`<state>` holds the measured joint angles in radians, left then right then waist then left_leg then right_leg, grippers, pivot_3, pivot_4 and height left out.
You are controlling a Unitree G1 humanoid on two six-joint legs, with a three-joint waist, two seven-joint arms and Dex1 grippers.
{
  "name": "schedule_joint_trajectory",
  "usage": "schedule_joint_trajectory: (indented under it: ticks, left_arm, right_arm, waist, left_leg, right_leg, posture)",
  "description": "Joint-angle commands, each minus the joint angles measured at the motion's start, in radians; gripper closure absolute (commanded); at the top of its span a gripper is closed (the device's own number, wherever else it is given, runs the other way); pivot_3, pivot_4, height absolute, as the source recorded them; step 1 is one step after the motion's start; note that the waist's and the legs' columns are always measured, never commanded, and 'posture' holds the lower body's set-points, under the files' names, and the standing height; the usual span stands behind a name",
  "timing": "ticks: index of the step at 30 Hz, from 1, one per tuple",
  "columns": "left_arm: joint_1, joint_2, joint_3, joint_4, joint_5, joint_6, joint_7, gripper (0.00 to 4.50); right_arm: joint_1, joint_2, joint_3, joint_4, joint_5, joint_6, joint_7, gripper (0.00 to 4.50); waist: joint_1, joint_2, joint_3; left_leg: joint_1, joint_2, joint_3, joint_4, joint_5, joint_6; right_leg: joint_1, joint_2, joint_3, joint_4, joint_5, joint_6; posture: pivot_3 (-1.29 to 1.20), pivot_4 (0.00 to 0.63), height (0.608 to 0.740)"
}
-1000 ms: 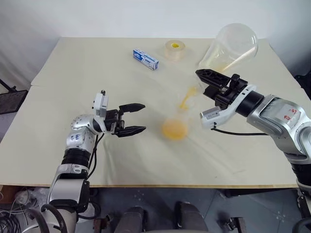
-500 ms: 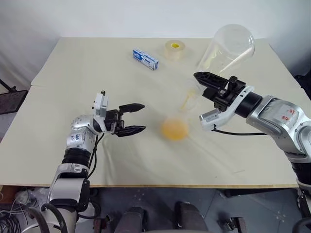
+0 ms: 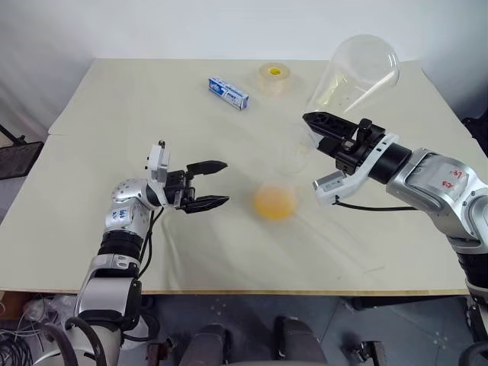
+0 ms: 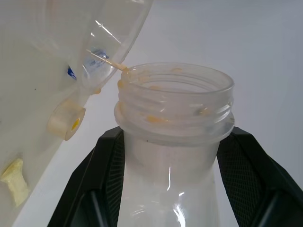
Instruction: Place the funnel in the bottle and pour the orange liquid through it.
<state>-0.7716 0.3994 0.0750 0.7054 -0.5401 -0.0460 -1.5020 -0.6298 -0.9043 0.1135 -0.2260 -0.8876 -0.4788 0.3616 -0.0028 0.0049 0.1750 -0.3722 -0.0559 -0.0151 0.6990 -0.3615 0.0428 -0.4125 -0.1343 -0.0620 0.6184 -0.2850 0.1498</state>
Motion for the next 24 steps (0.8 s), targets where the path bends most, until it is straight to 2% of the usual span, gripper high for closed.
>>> schedule_joint_trajectory:
  ticks: [1, 11, 19, 24]
  left_arm:
    - [-0.028, 0.007, -0.003, 0.000, 0.017, -0.018, -0.088, 0.00]
    - [-0.067, 0.015, 0.000, 0.020, 0.024, -0.020, -0.104, 0.00]
    - [-0.094, 0.029, -0.002, 0.045, 0.035, -0.022, -0.101, 0.00]
    - [-0.094, 0.042, -0.021, 0.045, 0.071, -0.001, -0.051, 0.00]
  right_arm:
    - [-0.003, 0.054, -0.049, -0.030, 0.069, 0.085, 0.014, 2.08]
    - [0.122, 0.291, -0.192, -0.134, 0.388, 0.463, 0.120, 2.08]
    - [0.087, 0.461, -0.435, -0.070, 0.746, 0.838, 0.091, 2.08]
    - [0.091, 0.515, -0.596, 0.040, 0.967, 0.912, 0.067, 2.08]
  waist:
    - [0.000, 0.000, 0.000]
    - [0.001, 0.000, 0.000]
    - [0.001, 0.000, 0.000]
    - [0.000, 0.000, 0.000]
  left_leg:
    - [0.000, 0.000, 0.000, 0.000, 0.000, 0.000]
    - [0.000, 0.000, -0.001, 0.000, 0.000, 0.000]
    - [0.000, 0.000, -0.002, 0.000, 0.000, 0.000]
    - [0.000, 0.000, -0.002, 0.000, 0.000, 0.000]
  right_leg:
    - [0.000, 0.000, 0.000, 0.000, 0.000, 0.000]
    - [0.001, 0.000, -0.001, 0.000, 0.000, 0.000]
    - [0.001, 0.000, -0.001, 0.001, 0.000, 0.000]
    - [0.000, 0.000, -0.001, 0.002, 0.000, 0.000]
  posture:
    - [0.00, 0.150, 0.740]
    - [0.00, 0.150, 0.740]
    - [0.00, 0.150, 0.740]
    - [0.00, 0.150, 0.740]
